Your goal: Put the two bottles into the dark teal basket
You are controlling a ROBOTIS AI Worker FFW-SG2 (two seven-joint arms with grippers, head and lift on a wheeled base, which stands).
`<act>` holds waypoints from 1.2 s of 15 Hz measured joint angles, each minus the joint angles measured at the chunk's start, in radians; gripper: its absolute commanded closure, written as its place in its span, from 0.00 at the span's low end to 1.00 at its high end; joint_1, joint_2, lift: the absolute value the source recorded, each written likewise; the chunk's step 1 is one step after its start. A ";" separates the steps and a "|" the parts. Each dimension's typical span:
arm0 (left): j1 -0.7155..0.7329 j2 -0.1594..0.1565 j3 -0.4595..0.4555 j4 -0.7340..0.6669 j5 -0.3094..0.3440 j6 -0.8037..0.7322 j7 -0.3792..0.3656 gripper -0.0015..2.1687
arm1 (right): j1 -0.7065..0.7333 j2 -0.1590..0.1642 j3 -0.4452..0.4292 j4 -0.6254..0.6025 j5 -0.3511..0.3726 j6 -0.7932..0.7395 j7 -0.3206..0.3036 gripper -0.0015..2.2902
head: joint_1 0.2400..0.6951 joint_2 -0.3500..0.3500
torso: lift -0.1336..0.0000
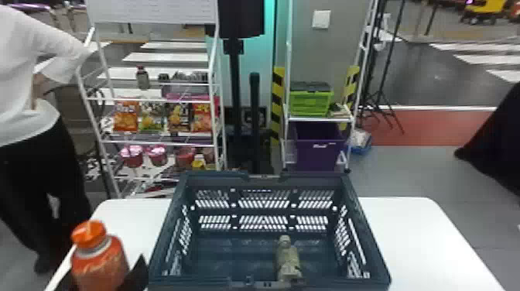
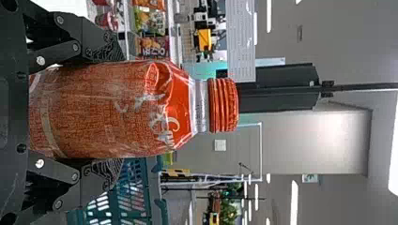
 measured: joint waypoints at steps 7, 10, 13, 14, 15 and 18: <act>-0.330 0.000 -0.049 -0.025 -0.094 0.390 -0.071 0.94 | -0.011 0.018 0.017 0.002 0.057 0.083 0.000 0.03 | 0.57 0.50 | 1.00; -0.497 0.000 -0.095 0.047 -0.142 0.530 -0.142 0.94 | -0.011 0.032 0.044 0.000 0.094 0.113 -0.001 0.03 | 0.57 0.50 | 1.00; -0.660 0.000 -0.147 0.157 -0.211 0.688 -0.248 0.94 | -0.008 0.046 0.061 -0.001 0.115 0.122 -0.003 0.03 | 0.57 0.50 | 1.00; -0.717 0.000 -0.174 0.198 -0.240 0.755 -0.278 0.94 | -0.004 0.050 0.062 -0.003 0.116 0.121 -0.005 0.03 | 0.57 0.50 | 1.00; -0.770 0.000 -0.206 0.244 -0.261 0.810 -0.298 0.94 | 0.001 0.053 0.062 -0.004 0.117 0.115 -0.010 0.03 | 0.57 0.50 | 1.00; -0.920 0.000 -0.287 0.393 -0.337 0.957 -0.422 0.94 | 0.015 0.065 0.060 -0.007 0.118 0.073 -0.017 0.03 | 0.57 0.50 | 1.00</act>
